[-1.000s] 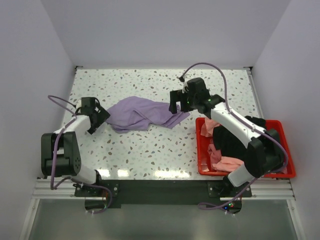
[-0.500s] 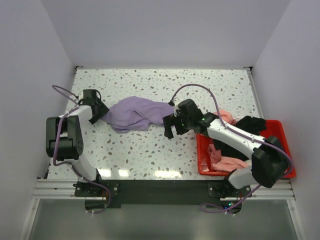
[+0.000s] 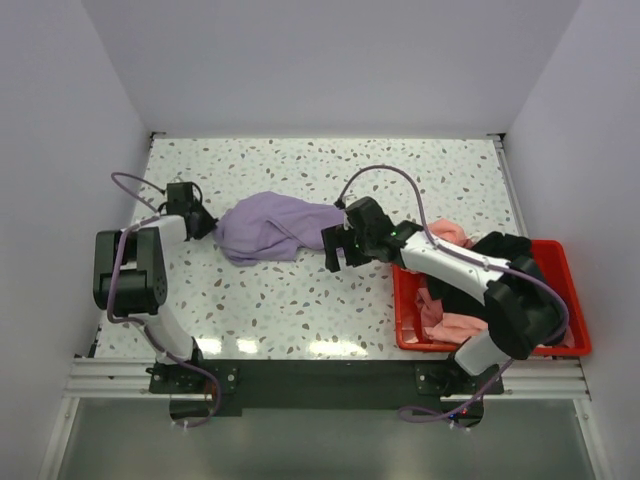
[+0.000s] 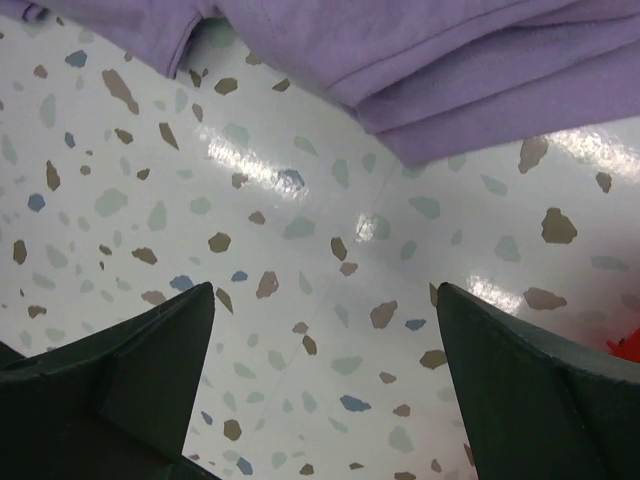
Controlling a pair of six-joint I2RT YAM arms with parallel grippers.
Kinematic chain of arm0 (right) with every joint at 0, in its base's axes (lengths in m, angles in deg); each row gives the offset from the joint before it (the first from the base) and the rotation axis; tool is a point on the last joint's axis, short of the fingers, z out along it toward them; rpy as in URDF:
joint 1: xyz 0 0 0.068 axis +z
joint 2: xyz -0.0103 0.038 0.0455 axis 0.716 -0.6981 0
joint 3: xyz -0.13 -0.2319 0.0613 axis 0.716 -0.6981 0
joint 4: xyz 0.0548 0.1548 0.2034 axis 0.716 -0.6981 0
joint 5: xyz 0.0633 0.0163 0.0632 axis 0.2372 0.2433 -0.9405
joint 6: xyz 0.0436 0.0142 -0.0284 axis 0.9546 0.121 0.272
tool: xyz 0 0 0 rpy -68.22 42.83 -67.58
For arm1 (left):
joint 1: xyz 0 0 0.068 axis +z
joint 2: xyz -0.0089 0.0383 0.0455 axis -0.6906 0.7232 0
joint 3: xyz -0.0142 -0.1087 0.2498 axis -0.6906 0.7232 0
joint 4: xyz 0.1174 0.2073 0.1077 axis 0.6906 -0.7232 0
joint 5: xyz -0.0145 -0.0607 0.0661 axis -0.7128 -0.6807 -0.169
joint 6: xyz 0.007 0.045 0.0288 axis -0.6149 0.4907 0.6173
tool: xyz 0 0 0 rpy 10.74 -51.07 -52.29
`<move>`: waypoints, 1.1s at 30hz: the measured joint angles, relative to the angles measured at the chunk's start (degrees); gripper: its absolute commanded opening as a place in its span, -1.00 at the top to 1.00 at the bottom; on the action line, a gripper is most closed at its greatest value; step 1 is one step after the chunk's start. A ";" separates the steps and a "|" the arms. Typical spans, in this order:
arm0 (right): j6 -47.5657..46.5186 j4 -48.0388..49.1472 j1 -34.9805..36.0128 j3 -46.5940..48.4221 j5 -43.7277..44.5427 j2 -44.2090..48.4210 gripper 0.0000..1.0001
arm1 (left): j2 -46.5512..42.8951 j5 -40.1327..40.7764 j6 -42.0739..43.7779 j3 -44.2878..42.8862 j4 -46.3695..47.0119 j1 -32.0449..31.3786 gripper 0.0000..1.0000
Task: Fold and stack the t-shirts
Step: Flatten the tshirt out
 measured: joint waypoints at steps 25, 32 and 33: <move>16.20 2.86 1.20 16.79 10.21 -23.76 -0.27 | -8.07 0.26 1.03 7.74 -0.83 -0.02 1.00; 16.35 2.71 1.16 19.54 12.50 -25.16 -0.07 | -8.11 0.07 1.05 7.91 -0.83 -0.02 1.00; 16.28 2.78 1.18 20.15 12.83 -25.38 0.07 | -8.13 0.07 1.05 7.91 -0.83 -0.02 1.00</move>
